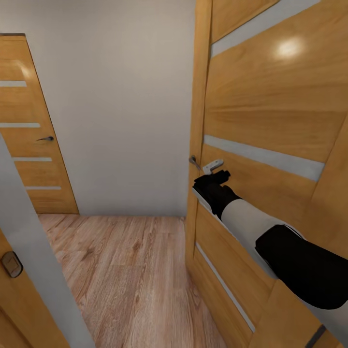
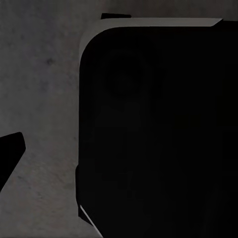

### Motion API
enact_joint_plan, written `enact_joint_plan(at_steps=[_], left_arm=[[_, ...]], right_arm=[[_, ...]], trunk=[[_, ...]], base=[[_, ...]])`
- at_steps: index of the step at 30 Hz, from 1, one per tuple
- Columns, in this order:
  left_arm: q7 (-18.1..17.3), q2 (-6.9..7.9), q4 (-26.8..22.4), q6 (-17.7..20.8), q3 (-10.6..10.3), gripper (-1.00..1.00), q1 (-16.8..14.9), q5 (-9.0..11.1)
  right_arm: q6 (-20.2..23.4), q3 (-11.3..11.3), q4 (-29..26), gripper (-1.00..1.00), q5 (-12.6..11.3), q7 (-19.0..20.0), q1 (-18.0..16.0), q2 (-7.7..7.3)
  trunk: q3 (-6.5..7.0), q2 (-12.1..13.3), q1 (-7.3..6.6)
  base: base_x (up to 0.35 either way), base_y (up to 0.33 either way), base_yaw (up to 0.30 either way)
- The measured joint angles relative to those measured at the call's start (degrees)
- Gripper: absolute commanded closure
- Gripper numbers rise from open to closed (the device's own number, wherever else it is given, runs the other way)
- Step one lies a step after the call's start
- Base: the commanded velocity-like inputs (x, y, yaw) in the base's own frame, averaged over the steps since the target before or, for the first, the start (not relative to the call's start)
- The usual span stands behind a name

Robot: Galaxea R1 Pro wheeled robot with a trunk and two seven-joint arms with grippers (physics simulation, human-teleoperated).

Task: Move the two storage containers from the living room to the garage. In the garage, place one container on the floor and stack the other container on top of it (either order is fine).

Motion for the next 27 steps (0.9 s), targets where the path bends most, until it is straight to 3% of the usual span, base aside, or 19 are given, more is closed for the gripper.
enact_joint_plan(at_steps=[14,27], left_arm=[[0.0,0.0,0.1,0.0,0.0,-1.0,0.0,0.0],[0.0,0.0,0.1,0.0,0.1,-1.0,0.0,0.0]], right_arm=[[-0.9,-0.2,2.3,-1.0,-0.2,0.0,-0.1,0.0],[-1.2,-0.3,3.3,-1.0,-0.7,-0.1,-0.2,-0.94]], trunk=[[0.0,0.0,0.0],[0.0,0.0,0.0]], base=[[0.0,0.0,0.0],[0.0,0.0,0.0]])
